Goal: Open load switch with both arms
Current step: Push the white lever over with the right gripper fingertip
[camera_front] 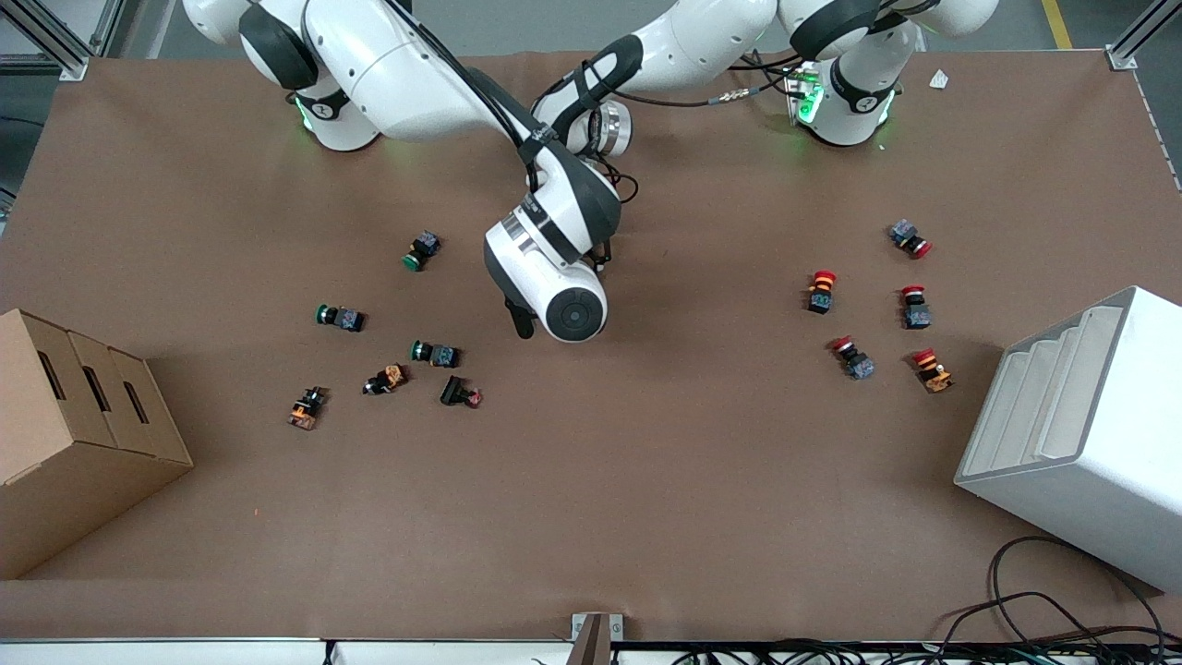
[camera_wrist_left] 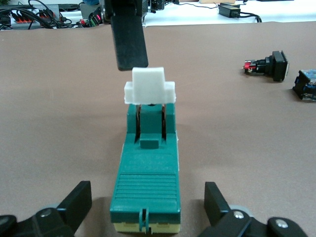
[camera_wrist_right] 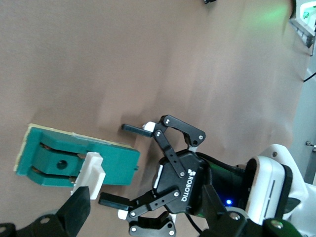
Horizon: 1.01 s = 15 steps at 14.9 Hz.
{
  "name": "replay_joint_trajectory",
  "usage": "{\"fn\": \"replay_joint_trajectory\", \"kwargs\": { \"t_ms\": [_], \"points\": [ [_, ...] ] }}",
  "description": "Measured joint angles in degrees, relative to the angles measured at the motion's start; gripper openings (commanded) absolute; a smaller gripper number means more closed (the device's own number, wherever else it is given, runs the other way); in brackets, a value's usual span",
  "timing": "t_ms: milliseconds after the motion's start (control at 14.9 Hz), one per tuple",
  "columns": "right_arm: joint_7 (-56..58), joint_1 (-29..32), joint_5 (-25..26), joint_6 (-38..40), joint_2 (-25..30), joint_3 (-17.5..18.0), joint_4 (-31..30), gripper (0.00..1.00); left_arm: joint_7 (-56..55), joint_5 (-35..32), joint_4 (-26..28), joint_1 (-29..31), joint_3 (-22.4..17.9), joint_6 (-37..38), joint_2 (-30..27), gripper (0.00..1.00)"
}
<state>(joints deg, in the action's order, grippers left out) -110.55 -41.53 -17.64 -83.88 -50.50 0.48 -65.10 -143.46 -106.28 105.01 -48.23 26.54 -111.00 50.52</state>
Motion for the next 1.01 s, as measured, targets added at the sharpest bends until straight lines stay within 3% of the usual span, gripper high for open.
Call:
{"fn": "replay_joint_trajectory", "kwargs": {
  "t_ms": [1010],
  "points": [
    [1.9, -1.2, 3.1, 0.7, -0.4, 0.0, -2.4, 1.00, -0.4, -0.1, 0.0, -0.8, -0.4, 1.3, 0.2, 1.00]
  ]
}}
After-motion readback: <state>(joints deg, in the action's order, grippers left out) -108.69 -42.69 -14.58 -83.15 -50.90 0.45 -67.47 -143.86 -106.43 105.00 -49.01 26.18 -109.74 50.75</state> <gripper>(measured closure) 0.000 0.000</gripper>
